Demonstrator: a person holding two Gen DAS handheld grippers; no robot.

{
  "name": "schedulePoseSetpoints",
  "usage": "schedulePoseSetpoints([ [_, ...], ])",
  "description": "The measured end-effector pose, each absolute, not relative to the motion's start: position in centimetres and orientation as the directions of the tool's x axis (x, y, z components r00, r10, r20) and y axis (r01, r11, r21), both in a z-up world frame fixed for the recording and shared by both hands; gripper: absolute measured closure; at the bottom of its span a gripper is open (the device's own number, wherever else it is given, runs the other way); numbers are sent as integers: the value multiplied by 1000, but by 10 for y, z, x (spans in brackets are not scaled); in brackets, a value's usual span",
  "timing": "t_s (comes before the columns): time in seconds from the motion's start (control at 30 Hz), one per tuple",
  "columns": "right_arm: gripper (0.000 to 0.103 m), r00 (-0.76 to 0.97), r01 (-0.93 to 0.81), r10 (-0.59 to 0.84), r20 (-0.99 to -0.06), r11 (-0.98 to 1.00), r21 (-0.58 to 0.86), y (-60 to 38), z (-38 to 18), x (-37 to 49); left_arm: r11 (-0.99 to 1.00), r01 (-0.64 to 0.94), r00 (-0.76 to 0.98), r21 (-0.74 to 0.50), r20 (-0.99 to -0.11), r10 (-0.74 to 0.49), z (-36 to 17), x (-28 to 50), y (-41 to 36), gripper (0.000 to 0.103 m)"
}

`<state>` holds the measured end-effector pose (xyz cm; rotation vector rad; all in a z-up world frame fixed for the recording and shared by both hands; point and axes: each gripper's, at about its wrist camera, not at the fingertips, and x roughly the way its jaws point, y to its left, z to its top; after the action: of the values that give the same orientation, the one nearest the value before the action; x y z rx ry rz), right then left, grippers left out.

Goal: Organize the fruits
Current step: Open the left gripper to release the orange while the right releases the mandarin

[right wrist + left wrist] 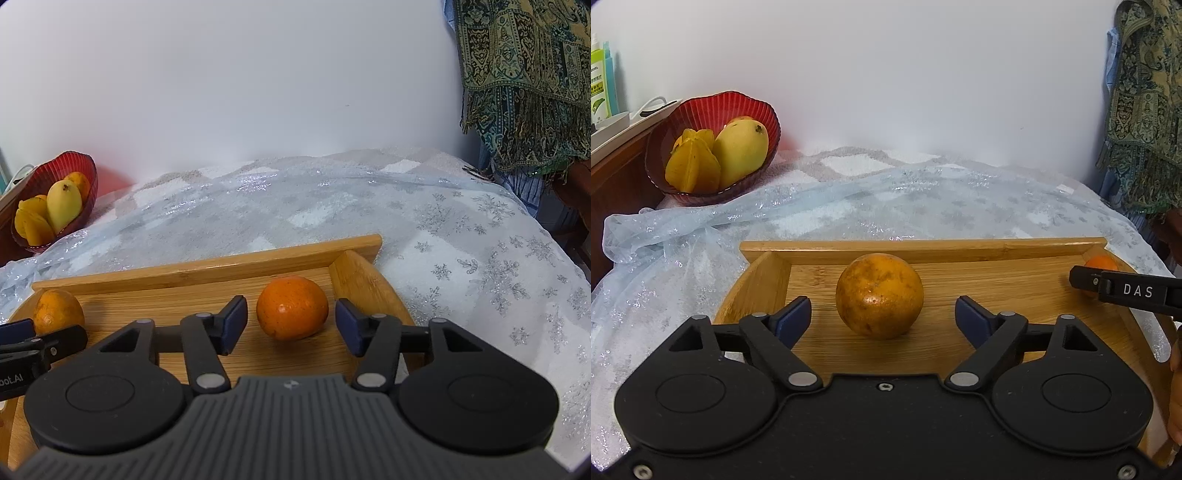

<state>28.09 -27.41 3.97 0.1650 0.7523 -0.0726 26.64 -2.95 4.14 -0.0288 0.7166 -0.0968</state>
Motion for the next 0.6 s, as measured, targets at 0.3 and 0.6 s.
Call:
schedulePoseSetpoints([
  [0.3,26,739,127,-12,-673,984,121,-273,46,275,995,92,759,-48,-644,-101,46,259,-32,13],
  [0.6,23,752,110,-16,-659,989,101,-265,52,267,992,100,759,-78,-638,-126,51,248,-27,12],
])
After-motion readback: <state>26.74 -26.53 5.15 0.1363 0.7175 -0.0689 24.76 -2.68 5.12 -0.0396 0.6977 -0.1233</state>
